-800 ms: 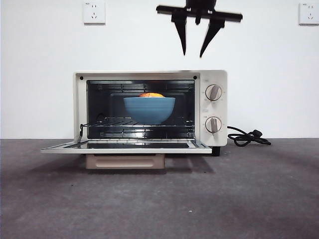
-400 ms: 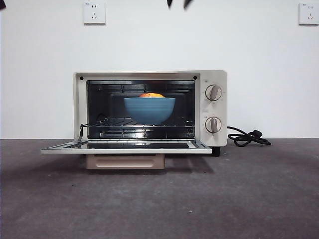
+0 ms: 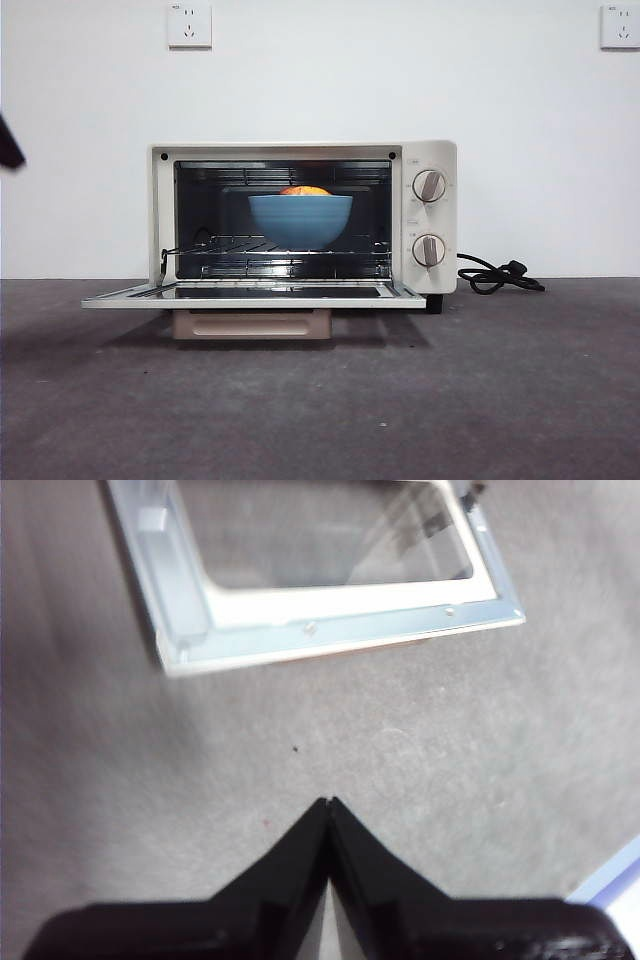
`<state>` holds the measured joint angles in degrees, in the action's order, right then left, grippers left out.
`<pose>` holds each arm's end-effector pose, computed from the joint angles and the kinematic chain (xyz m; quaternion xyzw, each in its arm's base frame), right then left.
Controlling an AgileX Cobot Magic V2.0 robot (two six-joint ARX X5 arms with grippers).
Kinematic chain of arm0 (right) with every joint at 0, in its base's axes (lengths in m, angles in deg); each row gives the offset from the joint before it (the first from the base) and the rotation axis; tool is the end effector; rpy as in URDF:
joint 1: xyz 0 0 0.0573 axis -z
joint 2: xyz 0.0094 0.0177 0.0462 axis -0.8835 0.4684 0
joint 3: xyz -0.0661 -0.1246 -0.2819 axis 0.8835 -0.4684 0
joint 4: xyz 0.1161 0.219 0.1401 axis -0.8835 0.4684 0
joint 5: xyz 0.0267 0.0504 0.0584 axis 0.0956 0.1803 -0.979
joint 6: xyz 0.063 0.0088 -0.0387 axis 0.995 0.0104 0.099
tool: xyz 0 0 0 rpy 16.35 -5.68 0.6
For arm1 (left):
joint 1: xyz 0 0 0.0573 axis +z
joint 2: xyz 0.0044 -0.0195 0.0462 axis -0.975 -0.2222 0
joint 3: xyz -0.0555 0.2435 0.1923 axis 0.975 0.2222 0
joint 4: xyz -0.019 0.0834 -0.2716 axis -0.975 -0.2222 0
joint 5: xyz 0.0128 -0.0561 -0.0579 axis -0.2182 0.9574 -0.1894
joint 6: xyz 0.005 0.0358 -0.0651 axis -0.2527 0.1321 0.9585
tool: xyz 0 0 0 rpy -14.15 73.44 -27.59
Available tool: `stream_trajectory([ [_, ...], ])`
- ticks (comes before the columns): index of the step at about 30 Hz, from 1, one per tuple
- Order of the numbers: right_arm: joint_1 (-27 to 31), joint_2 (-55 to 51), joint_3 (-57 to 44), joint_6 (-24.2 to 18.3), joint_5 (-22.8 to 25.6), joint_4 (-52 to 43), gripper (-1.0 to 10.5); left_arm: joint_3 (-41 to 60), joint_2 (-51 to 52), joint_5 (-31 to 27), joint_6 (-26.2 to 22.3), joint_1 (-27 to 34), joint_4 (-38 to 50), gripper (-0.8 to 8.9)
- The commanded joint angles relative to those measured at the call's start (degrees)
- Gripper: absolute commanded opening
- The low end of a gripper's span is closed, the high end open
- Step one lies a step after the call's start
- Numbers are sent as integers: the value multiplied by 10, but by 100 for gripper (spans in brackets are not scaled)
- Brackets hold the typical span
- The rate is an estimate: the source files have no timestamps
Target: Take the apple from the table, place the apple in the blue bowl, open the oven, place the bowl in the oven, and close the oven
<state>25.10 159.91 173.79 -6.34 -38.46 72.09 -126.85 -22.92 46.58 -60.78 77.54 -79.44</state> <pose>0.2907 0.1907 0.5236 -0.1981 0.3420 0.1167 0.9111 0.2168 -0.0316 0.2652 -0.1486 0.4419 -0.2506 0.8484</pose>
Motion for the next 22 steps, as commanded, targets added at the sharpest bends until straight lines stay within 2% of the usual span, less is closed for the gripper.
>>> stream_trajectory([
  [1,20,-64,-93,-25,-2,-44,25,25,-33,33,31,25,47,-8],
  [5,62,-173,-246,-48,-53,-139,25,28,-97,56,42,47,78,-8],
  [12,187,-342,-496,-73,-155,-239,25,28,-211,75,83,52,152,-8],
  [18,275,-421,-585,-73,-248,-253,25,28,-271,75,141,52,218,-8],
  [22,302,-432,-595,-70,-264,-269,25,27,-299,71,185,49,263,-8],
])
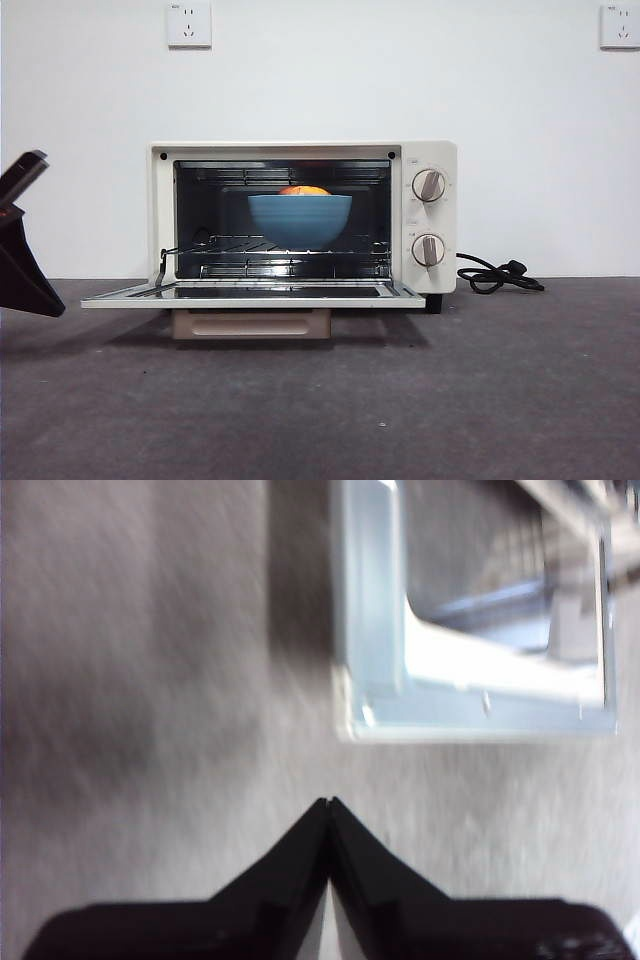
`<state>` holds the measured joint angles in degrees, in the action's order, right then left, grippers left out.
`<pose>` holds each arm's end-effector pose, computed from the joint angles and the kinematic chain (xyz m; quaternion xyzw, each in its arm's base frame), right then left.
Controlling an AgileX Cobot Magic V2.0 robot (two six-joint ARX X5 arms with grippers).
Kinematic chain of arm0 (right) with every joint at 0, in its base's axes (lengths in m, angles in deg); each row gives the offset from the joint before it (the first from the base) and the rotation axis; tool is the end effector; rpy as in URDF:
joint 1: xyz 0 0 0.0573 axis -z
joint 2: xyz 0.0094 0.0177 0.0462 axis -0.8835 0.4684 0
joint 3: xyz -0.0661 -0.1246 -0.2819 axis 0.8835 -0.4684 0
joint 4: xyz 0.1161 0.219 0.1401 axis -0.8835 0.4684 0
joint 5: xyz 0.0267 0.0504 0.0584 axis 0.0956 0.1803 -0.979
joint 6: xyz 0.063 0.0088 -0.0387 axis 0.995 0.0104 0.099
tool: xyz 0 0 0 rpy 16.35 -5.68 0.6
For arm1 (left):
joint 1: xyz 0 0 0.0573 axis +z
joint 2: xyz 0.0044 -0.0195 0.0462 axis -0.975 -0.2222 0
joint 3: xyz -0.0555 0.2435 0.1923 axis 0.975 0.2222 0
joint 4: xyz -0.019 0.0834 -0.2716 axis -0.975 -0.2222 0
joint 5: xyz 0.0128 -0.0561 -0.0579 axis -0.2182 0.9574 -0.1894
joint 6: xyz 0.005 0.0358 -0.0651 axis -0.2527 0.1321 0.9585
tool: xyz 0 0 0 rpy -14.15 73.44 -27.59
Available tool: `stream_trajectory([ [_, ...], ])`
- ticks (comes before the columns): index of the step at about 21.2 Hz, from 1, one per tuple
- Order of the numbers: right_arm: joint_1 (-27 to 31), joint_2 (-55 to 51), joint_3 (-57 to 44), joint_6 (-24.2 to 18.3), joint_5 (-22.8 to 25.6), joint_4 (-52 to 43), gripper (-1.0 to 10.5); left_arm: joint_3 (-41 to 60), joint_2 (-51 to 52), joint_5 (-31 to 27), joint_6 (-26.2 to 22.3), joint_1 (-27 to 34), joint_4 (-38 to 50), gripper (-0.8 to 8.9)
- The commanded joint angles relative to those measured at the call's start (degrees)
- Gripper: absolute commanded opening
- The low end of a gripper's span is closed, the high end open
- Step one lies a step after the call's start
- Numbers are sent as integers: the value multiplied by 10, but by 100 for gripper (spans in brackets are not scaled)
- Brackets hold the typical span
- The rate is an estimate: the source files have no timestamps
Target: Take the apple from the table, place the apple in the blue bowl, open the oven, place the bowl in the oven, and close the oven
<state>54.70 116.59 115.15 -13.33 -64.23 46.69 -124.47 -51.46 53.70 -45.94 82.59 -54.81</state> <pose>0.1824 0.0270 0.4146 -0.0714 0.3056 0.1078 0.9433 0.3064 -0.0098 0.1595 -0.3166 0.4986 -0.1947 0.7831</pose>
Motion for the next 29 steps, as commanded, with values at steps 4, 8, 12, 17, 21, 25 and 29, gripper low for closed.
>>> stream_trajectory([
  [4,12,2,-8,2,-34,-28,25,3,-41,-3,82,-5,53,-8],
  [8,12,2,-8,3,-34,-26,25,3,-50,-3,123,-9,85,-8],
  [12,12,2,-8,3,-53,-26,28,3,-50,-5,136,-23,96,-8],
  [17,12,2,-8,8,-58,-21,28,2,-66,-7,154,-33,122,-8],
  [21,12,2,-8,8,-58,-13,28,2,-66,-4,183,-33,150,-8],
  [25,12,2,-8,9,-58,-13,28,2,-66,44,218,-33,188,-8],
  [29,12,2,-8,12,-71,-12,28,1,-66,92,283,-32,258,-8],
])
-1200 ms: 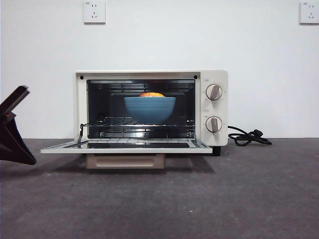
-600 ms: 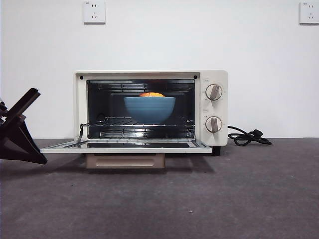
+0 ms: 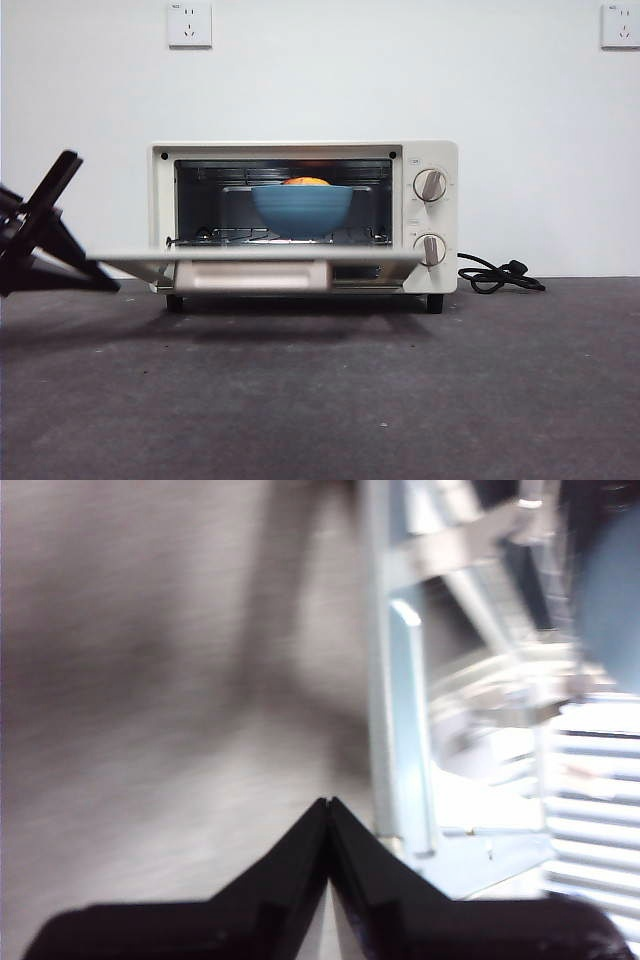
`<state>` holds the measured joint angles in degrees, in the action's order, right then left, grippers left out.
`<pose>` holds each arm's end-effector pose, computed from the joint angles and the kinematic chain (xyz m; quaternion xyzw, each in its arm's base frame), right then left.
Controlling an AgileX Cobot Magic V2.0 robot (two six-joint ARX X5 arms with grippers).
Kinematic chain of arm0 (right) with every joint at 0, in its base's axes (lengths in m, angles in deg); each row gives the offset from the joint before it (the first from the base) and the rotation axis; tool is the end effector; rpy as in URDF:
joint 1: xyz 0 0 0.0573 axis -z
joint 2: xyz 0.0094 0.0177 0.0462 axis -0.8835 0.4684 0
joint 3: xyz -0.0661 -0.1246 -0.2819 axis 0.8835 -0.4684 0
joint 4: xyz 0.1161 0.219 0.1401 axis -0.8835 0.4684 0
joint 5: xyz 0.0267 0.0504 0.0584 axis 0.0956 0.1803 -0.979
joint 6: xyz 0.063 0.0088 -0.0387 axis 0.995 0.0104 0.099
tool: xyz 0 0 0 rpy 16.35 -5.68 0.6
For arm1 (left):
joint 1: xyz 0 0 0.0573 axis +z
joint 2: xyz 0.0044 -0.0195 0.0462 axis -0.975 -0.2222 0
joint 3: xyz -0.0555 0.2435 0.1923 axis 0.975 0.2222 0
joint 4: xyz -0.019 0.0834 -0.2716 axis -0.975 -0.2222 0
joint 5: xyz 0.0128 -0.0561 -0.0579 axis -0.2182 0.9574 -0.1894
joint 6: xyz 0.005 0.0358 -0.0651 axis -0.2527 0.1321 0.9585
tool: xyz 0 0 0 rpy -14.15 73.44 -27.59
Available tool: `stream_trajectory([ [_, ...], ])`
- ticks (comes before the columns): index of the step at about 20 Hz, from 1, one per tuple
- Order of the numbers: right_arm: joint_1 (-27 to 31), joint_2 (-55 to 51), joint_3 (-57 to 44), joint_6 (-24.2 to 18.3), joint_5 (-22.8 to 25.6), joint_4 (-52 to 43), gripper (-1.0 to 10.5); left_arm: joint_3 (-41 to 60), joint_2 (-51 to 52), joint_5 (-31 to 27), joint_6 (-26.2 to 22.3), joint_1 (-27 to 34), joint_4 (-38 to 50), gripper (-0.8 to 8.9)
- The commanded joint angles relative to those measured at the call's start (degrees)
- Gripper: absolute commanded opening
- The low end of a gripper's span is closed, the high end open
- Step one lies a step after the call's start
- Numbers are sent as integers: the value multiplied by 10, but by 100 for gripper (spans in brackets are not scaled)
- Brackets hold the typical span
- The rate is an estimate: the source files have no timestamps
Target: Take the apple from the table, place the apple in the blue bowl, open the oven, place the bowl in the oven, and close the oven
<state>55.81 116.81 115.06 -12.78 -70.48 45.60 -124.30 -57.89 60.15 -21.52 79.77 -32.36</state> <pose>0.1843 0.0301 0.4158 -0.0469 0.2972 0.1485 0.9420 0.3424 -0.0280 0.1541 -0.4511 0.4486 -0.2097 0.7425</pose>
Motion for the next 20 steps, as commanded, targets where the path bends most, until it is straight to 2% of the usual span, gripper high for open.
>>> stream_trajectory([
  [1,1,0,-7,6,-10,-2,28,-5,-2,34,50,-4,46,-8],
  [8,1,0,-7,9,-10,-1,29,-97,-2,36,71,-5,45,-8],
  [15,1,0,-7,23,-10,-2,29,-208,-2,38,70,-4,1,-8],
  [18,1,0,-7,26,-10,5,27,-250,-2,75,64,-5,-15,-6],
  [20,1,0,-7,25,-10,8,-17,-266,2,113,52,-6,-16,-6],
])
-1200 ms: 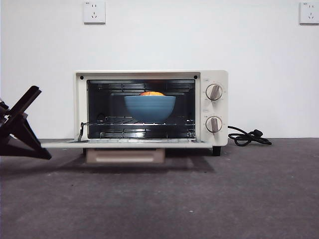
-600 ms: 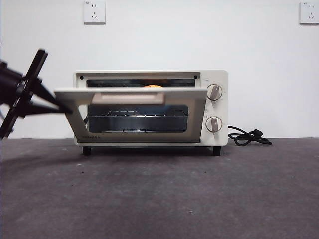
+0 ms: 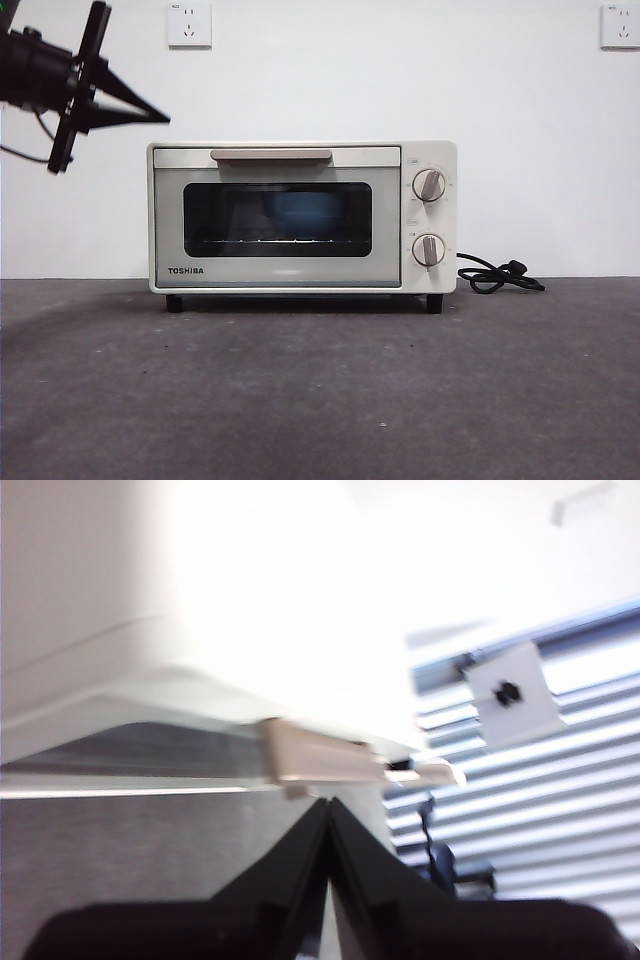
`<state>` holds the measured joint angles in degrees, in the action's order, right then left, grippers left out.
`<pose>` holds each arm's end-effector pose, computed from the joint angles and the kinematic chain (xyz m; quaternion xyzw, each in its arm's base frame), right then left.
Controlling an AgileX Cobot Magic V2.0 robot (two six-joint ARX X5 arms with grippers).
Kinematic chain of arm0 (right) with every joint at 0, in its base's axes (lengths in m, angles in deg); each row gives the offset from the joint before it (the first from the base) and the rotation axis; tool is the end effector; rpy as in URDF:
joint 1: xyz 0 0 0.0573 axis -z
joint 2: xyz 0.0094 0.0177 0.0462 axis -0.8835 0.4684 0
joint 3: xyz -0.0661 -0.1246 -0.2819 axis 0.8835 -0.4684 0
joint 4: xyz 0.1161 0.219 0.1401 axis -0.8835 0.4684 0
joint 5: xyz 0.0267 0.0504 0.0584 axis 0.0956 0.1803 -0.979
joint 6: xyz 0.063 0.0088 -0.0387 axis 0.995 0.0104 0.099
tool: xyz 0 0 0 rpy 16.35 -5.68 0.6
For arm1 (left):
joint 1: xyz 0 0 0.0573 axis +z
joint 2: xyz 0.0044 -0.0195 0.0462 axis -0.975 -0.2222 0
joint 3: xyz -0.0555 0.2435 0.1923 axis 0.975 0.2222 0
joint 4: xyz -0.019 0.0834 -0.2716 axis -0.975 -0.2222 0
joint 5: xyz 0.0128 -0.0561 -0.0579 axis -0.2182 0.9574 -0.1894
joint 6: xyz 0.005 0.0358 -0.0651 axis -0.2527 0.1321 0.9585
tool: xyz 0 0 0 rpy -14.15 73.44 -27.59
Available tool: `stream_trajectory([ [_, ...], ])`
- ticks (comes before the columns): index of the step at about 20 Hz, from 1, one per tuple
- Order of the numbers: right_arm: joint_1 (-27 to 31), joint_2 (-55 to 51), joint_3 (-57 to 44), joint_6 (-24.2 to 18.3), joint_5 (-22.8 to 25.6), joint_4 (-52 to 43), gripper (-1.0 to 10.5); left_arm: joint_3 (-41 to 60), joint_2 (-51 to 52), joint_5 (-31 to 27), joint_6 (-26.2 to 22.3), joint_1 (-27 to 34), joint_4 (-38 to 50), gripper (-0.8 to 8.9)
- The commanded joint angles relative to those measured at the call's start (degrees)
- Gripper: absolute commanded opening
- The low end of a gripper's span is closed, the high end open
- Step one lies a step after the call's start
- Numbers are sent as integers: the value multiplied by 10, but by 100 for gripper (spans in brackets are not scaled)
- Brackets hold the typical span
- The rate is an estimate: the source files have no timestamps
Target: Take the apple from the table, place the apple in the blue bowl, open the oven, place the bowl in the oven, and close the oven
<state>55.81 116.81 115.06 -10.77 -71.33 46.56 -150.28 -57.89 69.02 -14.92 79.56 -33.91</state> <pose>0.1829 0.0308 0.4142 -0.0277 0.3073 0.1502 0.9393 0.4207 -0.0316 0.3078 -0.4340 0.3230 -0.3465 0.7663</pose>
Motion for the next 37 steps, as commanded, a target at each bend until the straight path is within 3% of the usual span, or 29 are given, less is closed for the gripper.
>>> stream_trajectory([
  [1,1,0,-7,5,-1,-2,-17,-8,7,33,-17,-6,0,-6],
  [3,1,0,-7,5,-1,-2,-17,-8,27,47,-44,-7,-21,-6],
  [5,1,0,-7,5,-2,1,-15,-8,57,50,-108,-7,-85,-6],
  [8,1,1,-7,5,-1,23,2,-8,122,34,-256,-7,-228,-6],
  [11,1,5,-7,5,-1,28,2,-8,203,-61,-408,-7,-384,-6],
  [14,1,9,-7,7,-1,37,2,-8,294,-223,-506,-8,-501,-4],
  [16,1,10,-7,7,-1,36,2,-8,354,-287,-523,-9,-538,-4],
  [19,1,12,-7,7,-1,36,2,-8,432,-333,-523,-8,-570,-4],
  [24,1,12,-7,7,-1,36,2,-8,488,-336,-523,-9,-572,-4],
  [30,1,12,-7,7,-1,36,2,-8,461,-336,-525,-9,-571,-4],
  [31,1,12,-7,7,-1,36,2,-8,455,-343,-557,-9,-565,-4],
  [34,1,12,-7,7,-1,36,2,9,447,-345,-616,-8,-468,-4],
  [37,1,12,-7,7,-1,36,2,87,476,-345,-620,-8,-303,-4],
])
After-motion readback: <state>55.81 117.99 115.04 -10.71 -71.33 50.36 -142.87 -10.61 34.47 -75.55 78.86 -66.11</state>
